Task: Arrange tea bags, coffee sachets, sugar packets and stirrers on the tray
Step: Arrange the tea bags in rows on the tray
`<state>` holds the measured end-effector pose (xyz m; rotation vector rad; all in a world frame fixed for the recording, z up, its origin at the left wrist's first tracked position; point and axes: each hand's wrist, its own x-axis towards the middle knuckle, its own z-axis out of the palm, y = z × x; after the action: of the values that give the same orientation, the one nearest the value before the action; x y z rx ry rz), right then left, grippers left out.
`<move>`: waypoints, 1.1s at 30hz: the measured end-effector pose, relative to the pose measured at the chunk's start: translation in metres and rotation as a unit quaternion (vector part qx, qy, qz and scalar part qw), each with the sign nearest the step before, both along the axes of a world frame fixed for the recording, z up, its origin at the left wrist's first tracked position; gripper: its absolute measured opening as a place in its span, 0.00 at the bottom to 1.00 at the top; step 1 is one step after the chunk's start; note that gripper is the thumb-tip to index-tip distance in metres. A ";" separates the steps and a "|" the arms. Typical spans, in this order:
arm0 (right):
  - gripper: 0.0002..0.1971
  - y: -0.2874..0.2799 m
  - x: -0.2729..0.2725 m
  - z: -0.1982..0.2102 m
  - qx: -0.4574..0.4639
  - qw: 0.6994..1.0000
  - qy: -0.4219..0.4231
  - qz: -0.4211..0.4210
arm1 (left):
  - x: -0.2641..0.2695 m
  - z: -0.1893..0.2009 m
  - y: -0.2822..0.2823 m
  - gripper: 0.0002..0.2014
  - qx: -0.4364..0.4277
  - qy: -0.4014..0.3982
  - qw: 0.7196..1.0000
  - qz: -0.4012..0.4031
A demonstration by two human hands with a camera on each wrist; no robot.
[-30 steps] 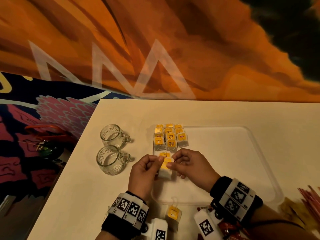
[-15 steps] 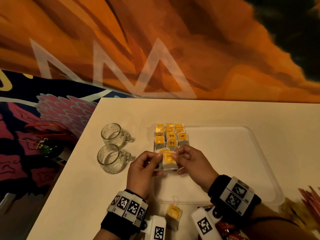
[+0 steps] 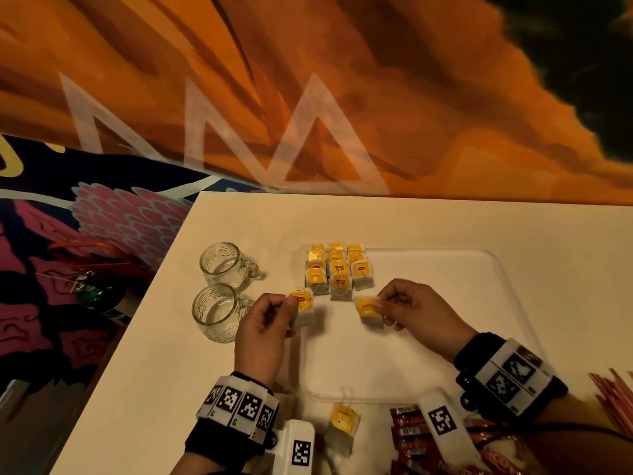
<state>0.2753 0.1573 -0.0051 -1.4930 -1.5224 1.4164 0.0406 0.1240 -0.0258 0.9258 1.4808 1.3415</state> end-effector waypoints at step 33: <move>0.07 0.026 -0.050 -0.002 0.064 0.996 -0.020 0.064 | 0.011 -0.004 0.002 0.06 -0.065 -0.028 0.996 -0.049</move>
<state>0.2253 0.1830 -0.0069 -1.3768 -1.7275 1.3399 0.0520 0.1262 -0.0300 0.8588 1.4435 1.1770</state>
